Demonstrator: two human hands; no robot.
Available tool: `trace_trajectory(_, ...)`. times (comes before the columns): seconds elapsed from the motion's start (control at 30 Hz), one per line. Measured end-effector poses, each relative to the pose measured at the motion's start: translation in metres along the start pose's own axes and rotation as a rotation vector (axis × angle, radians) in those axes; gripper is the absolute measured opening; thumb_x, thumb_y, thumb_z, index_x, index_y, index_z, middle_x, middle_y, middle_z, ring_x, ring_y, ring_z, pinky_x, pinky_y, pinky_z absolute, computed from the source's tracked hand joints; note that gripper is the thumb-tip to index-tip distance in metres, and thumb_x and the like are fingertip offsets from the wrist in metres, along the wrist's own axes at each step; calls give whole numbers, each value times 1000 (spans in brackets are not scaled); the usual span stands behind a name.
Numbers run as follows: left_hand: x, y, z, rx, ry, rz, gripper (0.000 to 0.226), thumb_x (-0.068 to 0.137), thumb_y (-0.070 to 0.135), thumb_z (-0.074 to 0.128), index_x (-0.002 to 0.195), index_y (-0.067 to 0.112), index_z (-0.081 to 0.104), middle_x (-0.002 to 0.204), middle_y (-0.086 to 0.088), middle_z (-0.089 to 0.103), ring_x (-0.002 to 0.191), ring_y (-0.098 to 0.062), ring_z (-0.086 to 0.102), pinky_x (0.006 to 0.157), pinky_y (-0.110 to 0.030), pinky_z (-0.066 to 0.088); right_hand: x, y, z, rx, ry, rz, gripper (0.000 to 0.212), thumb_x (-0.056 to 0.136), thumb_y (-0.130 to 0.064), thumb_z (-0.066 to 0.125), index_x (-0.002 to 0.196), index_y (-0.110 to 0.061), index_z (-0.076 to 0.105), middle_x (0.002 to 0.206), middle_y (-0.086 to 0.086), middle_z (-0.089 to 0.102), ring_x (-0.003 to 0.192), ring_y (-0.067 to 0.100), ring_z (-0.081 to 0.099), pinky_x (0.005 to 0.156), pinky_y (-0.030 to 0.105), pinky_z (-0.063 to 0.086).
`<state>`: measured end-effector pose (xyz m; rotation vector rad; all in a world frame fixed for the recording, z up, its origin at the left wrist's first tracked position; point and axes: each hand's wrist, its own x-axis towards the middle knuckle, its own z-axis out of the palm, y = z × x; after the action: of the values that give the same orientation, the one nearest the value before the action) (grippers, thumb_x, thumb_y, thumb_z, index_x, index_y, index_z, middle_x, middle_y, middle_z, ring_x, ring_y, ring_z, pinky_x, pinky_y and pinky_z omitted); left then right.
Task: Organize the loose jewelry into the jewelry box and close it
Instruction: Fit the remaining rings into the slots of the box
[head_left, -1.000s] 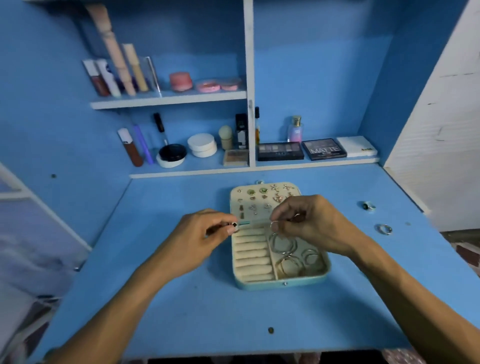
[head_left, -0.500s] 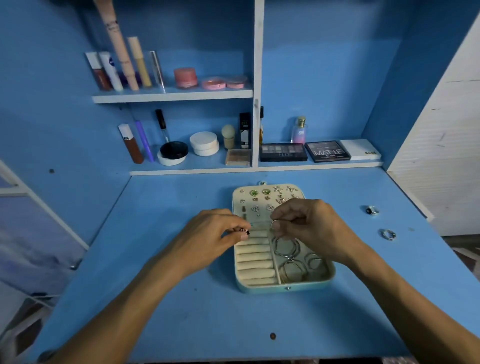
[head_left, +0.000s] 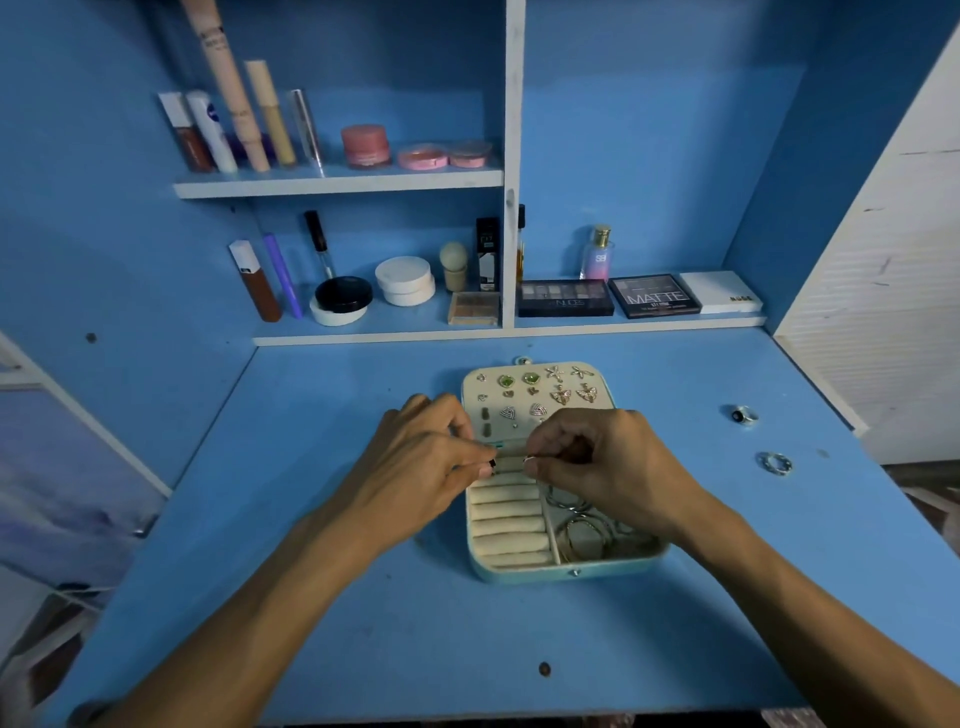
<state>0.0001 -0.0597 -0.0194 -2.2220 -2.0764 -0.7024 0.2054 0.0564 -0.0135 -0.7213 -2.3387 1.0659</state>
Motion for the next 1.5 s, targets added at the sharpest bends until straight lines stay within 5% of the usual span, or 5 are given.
trace_trajectory(0.17, -3, 5, 0, -127, 14, -92, 25, 91, 33, 73, 116, 30, 73, 96, 15, 54, 91, -9, 56, 80, -32, 50, -1, 1, 8, -64, -9, -108, 14, 78, -18, 85, 85, -27, 77, 73, -14, 70, 69, 8, 65, 65, 22, 52)
trace_trajectory(0.63, 2, 2, -7, -262, -93, -216, 9, 85, 38, 78, 94, 35, 78, 90, 14, 62, 86, -4, 61, 81, -35, 53, 3, 6, 6, -103, -60, -211, 9, 78, -24, 86, 84, -27, 79, 80, -14, 71, 74, 9, 67, 68, 32, 55)
trace_trajectory(0.83, 2, 11, -10, -234, -125, -248, 18, 82, 42, 79, 97, 32, 73, 93, 16, 58, 88, 2, 59, 82, -32, 52, 6, 0, -2, -255, -146, -330, 12, 84, -21, 80, 94, -25, 80, 81, -10, 71, 70, 4, 63, 66, 20, 52)
trace_trajectory(1.3, 16, 16, -17, -78, -302, -215, 41, 82, 46, 78, 116, 34, 57, 100, 18, 46, 100, -6, 46, 82, -27, 43, 5, -6, 1, -333, -118, -397, 16, 87, -14, 71, 98, -20, 79, 87, -3, 73, 80, 8, 64, 74, 21, 51)
trace_trajectory(1.5, 15, 13, -16, -136, -278, -211, 31, 79, 45, 80, 98, 34, 60, 97, 19, 51, 94, -1, 49, 83, -29, 47, 5, -7, 2, -343, -143, -395, 15, 81, -12, 76, 94, -20, 80, 84, -5, 72, 77, 6, 62, 71, 21, 51)
